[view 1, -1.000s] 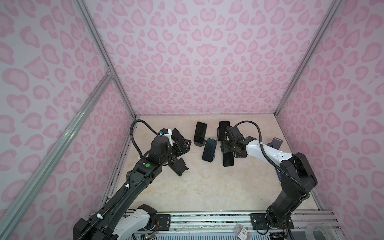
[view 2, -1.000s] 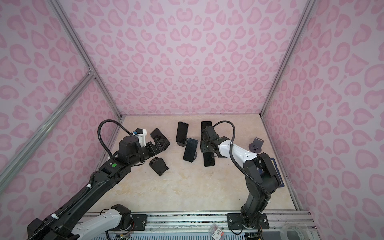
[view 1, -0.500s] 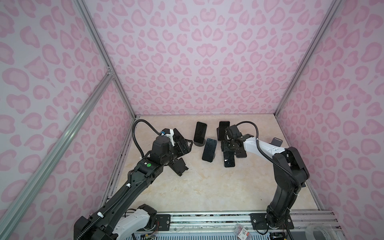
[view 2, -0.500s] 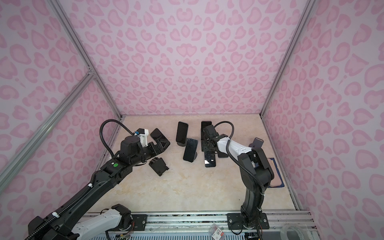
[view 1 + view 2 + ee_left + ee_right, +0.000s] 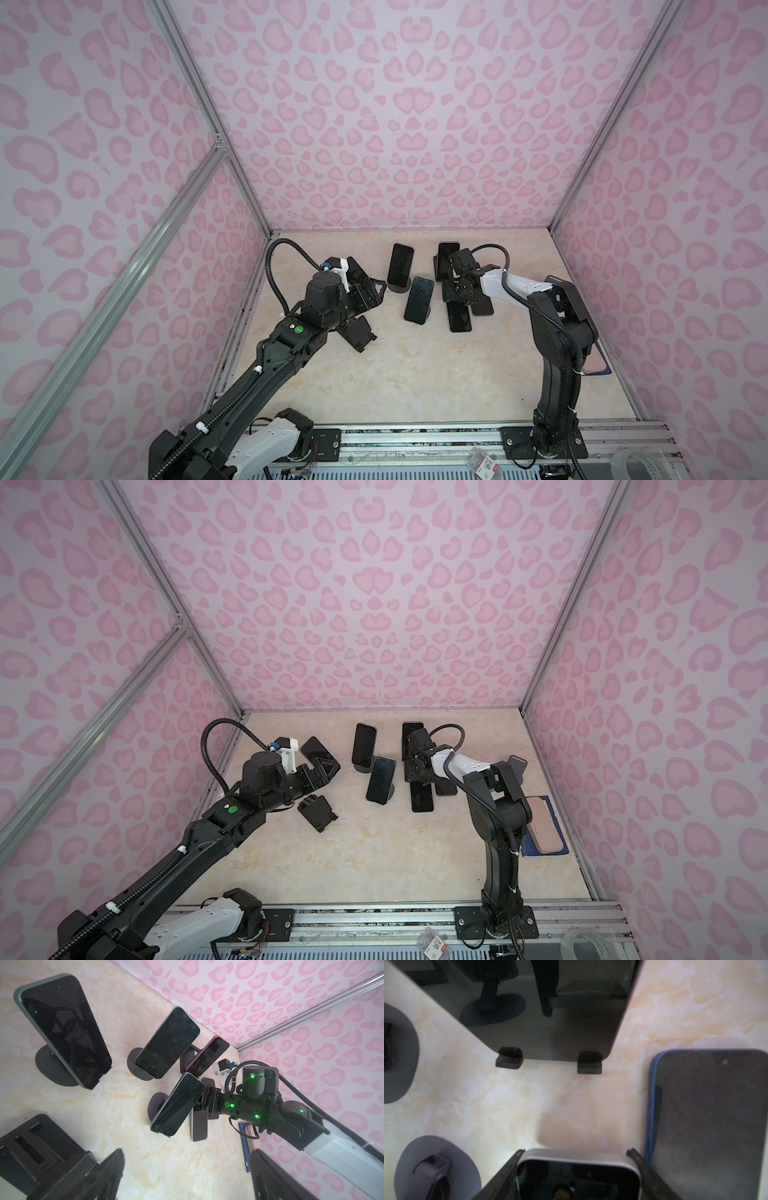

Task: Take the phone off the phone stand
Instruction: 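Lay silver-edged phone flat by blue-edged phone while left gripper nears empty stand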

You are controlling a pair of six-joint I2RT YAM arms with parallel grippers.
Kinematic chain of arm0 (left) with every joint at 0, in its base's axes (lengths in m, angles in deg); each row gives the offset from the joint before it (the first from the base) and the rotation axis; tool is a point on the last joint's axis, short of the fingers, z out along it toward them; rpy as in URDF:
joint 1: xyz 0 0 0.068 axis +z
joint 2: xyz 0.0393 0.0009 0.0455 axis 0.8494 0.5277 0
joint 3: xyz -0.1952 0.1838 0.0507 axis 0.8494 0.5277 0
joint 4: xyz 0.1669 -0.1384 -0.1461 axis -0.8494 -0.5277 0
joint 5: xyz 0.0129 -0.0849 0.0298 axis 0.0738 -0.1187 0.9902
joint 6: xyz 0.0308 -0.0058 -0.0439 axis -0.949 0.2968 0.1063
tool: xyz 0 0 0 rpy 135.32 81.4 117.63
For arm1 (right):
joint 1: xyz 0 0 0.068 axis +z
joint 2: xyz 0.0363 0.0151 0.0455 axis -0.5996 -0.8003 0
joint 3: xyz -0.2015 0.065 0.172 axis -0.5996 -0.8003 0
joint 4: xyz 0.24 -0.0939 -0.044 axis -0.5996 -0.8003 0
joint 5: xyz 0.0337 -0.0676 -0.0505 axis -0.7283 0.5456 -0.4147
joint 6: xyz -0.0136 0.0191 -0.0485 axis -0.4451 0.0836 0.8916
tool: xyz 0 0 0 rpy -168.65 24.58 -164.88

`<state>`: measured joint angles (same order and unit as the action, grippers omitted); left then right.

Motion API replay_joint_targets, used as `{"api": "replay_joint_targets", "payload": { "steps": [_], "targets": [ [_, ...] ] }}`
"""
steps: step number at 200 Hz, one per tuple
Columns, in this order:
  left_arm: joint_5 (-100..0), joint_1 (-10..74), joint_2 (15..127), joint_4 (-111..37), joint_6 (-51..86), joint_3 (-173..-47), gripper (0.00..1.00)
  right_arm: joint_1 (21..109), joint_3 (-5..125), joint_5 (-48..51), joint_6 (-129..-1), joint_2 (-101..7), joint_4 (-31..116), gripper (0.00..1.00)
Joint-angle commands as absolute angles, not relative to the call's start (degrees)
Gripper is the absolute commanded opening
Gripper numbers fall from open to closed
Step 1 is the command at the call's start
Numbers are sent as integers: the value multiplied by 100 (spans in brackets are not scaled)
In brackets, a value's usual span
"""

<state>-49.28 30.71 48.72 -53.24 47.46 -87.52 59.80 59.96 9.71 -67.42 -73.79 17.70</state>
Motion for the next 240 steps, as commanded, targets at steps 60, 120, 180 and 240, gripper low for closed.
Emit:
{"api": "replay_joint_targets", "payload": {
  "steps": [60, 120, 180, 240],
  "targets": [
    [-4938, 3055, 5053, -5191, 4791, -8925, 98, 6004, 6108, 1180, -6851, -7644, 1839, 67],
    [-4887, 3042, 5013, -5295, 4792, -8894, 98, 6012, 6146, 1075, -6920, -7742, 1836, 73],
    [-4738, 3020, 4758, -5395, 4923, -8694, 99, 5957, 6147, 993, -6841, -7764, 1859, 78],
    [-3419, 2861, 4453, -6314, 5281, -8561, 100, 5952, 6070, 971, -6738, -7371, 1872, 86]
  ]
}}
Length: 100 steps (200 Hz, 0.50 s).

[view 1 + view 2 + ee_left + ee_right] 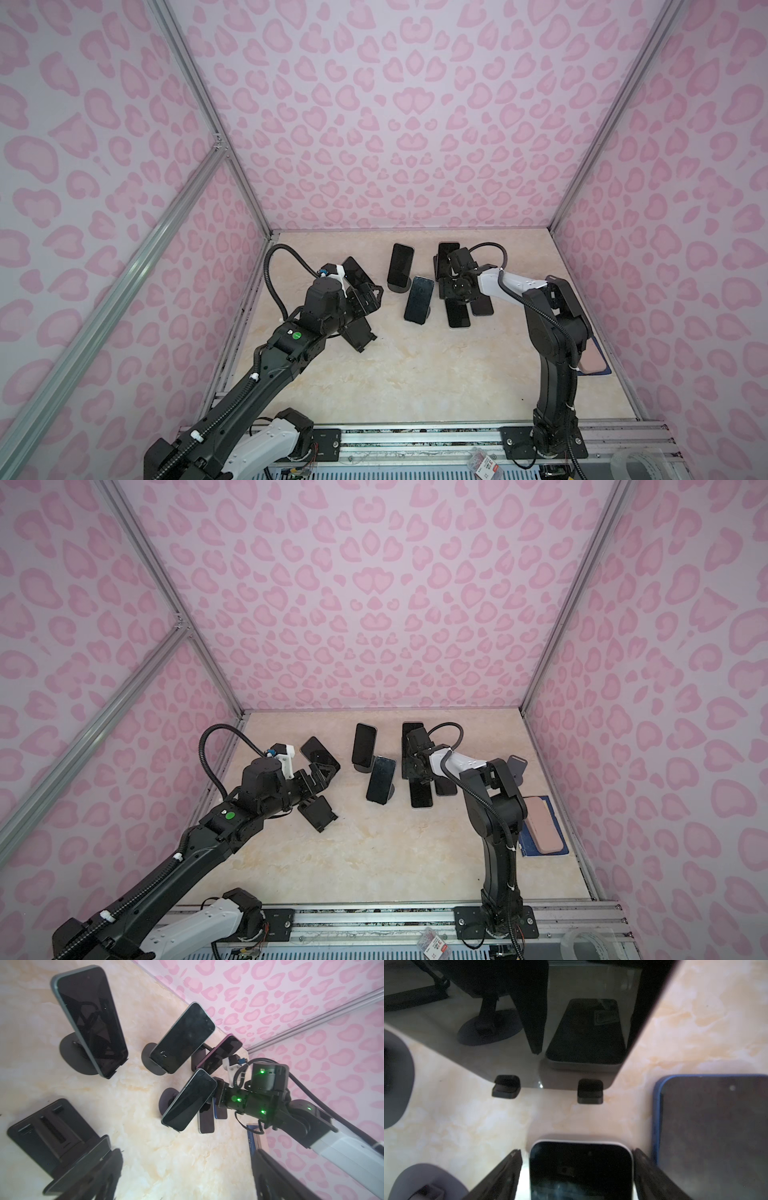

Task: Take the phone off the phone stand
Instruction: 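Lay silver-edged phone flat by blue-edged phone while left gripper nears empty stand, then lower the left gripper onto the empty black stand and close on it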

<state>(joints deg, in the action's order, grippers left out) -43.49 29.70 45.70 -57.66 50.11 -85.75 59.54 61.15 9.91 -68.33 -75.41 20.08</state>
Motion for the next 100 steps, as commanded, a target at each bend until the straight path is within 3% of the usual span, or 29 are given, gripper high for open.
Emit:
{"api": "replay_joint_targets", "payload": {
  "steps": [1, 46, 100],
  "targets": [
    [-3396, 2853, 4446, -6338, 5301, -8562, 100, 5952, 6068, 974, -6733, -7357, 1874, 86],
    [-1474, 1942, 4708, -7478, 6244, -8827, 98, 5960, 5431, 889, -6875, -6294, 2105, 90],
    [-296, 1290, 5743, -8041, 7446, -9065, 98, 5950, 4421, 675, -6763, -5013, 2542, 97]
  ]
}}
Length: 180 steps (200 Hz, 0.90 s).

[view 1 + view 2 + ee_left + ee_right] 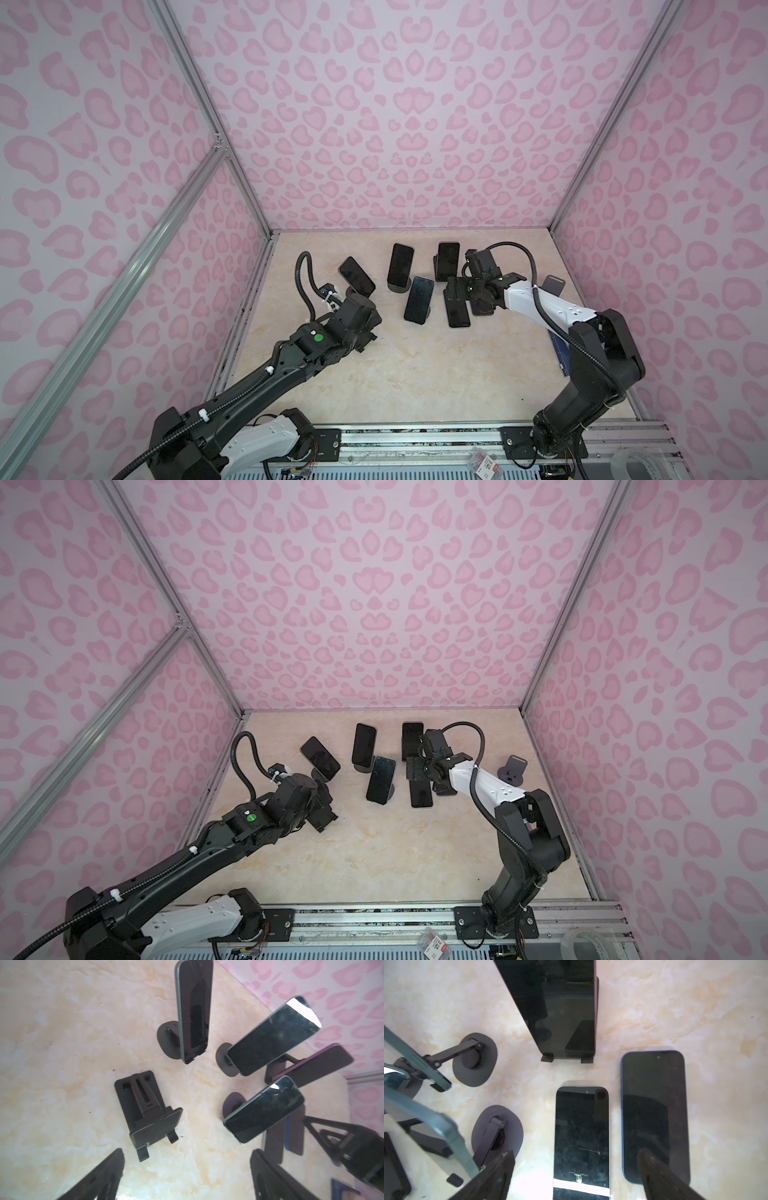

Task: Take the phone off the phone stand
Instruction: 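Lower the left gripper onto the empty black stand and close on it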

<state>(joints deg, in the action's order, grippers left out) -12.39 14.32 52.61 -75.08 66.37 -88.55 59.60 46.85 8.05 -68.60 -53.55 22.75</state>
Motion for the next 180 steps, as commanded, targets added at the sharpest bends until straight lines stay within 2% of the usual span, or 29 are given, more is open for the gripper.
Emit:
{"api": "replay_joint_targets", "payload": {
  "steps": [1, 82, 147, 180],
  "targets": [
    [-292, 1290, 5772, -8045, 7469, -9074, 98, 5951, 4403, 667, -6762, -4975, 2547, 97],
    [-269, 1152, 7745, -8164, 7937, -9694, 97, 5925, 3856, 652, -6728, -4403, 2933, 99],
    [-252, 1120, 8007, -8374, 8089, -9854, 97, 5908, 3842, 603, -6710, -4574, 3017, 98],
    [-196, 883, 7749, -8665, 7989, -9978, 96, 5903, 3831, 543, -6744, -4626, 3039, 99]
  ]
}}
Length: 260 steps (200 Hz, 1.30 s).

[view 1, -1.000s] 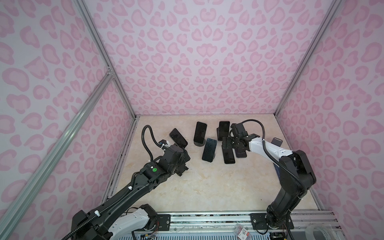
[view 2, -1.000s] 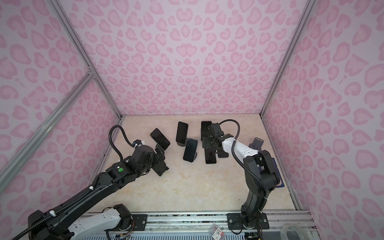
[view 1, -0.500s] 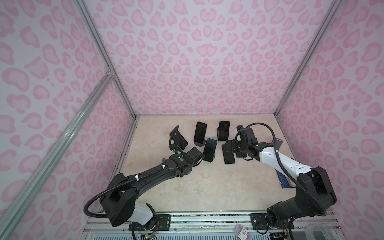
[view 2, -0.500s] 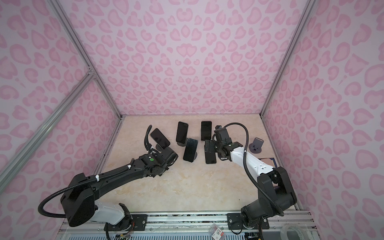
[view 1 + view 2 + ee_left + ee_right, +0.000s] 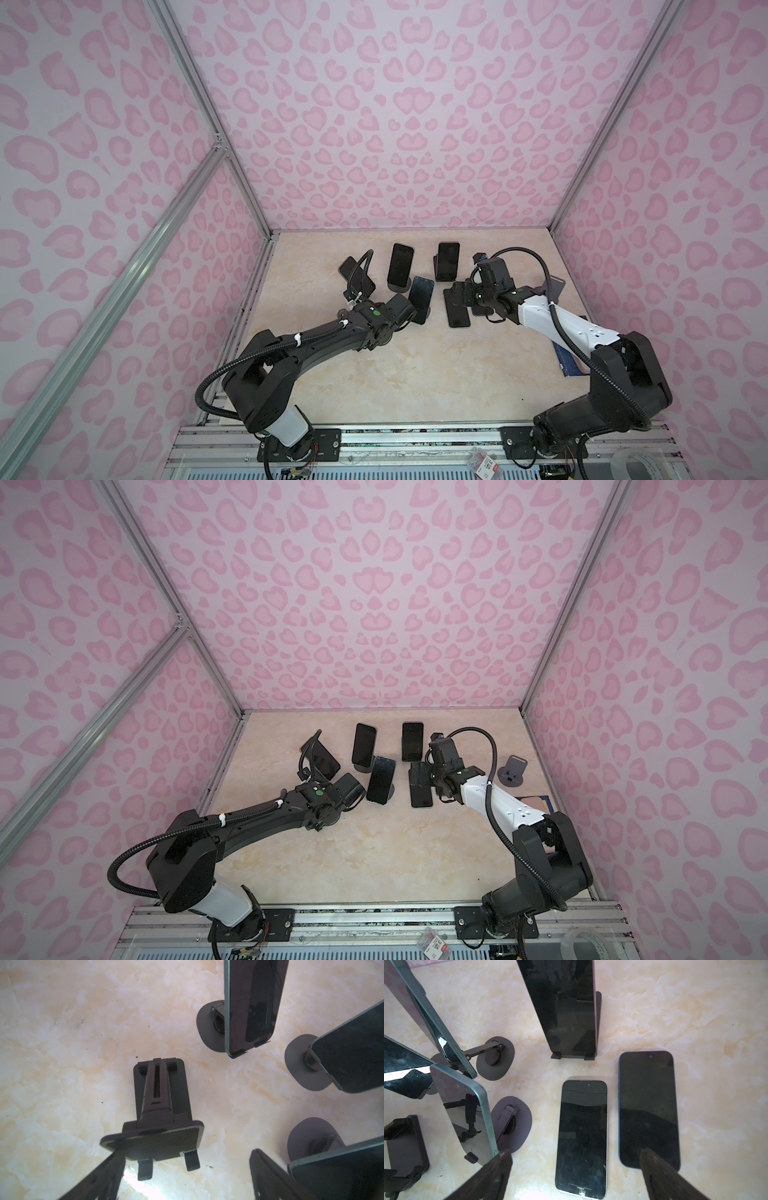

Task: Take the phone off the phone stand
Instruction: 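Lower the left gripper onto the empty black stand and close on it, then lift the black stand with the left gripper, set it nearer the robot, open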

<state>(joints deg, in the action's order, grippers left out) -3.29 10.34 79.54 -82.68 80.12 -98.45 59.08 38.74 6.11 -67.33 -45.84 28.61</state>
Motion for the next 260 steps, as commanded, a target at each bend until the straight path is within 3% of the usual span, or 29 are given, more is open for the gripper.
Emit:
{"api": "replay_joint_targets", "payload": {
  "steps": [1, 57, 96, 260],
  "targets": [
    [-194, 875, 7742, -8687, 7987, -9987, 97, 5905, 3828, 541, -6745, -4626, 3037, 99],
    [149, 699, 7353, -9491, 8109, -9949, 96, 5899, 3595, 771, -6841, -4429, 3236, 99],
    [198, 700, 7771, -9624, 8032, -9880, 97, 5890, 3519, 806, -6798, -4419, 3346, 99],
    [203, 1096, 8317, -7902, 7850, -9248, 98, 5888, 3500, 758, -6762, -4554, 3478, 99]
  ]
}}
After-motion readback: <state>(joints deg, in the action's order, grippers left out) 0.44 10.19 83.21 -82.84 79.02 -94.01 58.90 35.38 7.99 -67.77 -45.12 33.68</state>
